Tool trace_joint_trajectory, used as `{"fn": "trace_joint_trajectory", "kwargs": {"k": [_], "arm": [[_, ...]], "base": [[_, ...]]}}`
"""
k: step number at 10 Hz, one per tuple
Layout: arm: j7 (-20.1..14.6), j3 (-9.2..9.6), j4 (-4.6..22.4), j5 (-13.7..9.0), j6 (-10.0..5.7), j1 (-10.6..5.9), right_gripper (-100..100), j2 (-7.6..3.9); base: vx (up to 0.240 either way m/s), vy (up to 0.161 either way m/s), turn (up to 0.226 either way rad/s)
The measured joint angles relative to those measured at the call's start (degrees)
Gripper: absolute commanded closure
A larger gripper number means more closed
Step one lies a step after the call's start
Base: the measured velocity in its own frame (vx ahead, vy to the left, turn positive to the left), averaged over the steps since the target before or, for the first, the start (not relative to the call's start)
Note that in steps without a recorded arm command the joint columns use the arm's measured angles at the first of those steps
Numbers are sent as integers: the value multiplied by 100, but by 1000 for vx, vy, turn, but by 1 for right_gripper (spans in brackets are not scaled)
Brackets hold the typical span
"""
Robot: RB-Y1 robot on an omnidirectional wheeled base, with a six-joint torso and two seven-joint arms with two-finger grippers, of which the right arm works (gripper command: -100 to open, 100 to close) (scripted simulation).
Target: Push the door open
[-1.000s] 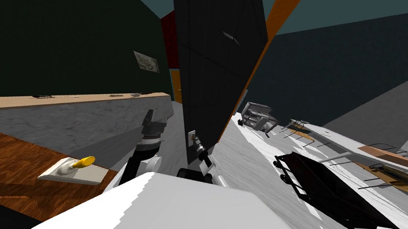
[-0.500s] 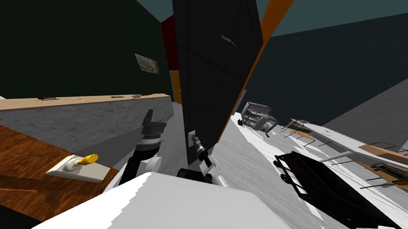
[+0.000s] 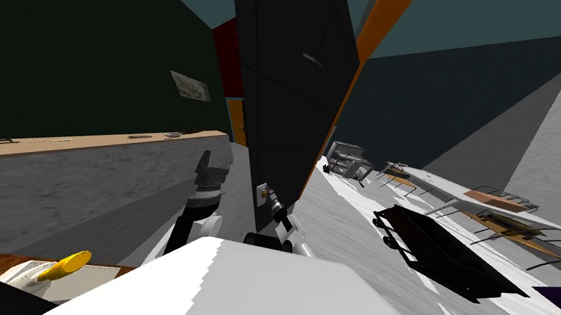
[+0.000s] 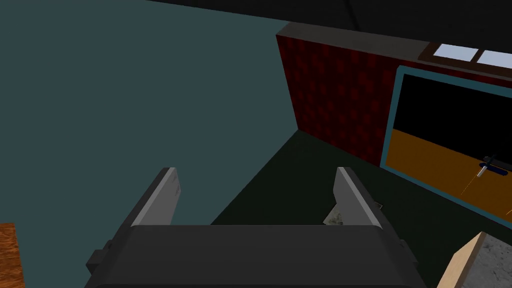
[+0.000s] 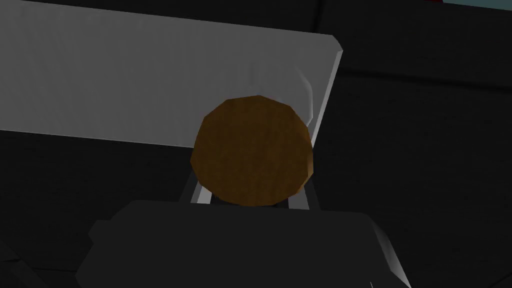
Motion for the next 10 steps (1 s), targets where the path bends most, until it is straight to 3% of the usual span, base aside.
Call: {"fn": "trace_joint_trajectory", "kwargs": {"k": [1,2,8,10], "arm": [[15,-60,0,-29,-13,-35,100,-23],[24,-84,-86,-46,24,-11,-100,-63],[6,184,-395,-1,128,175,-100,-64],[-1,233,-404,4,126,188,-100,-48]], "base": [[194,126,-136],[-26,30,-78],[-223,-115,-37],[-28,4,19]]}}
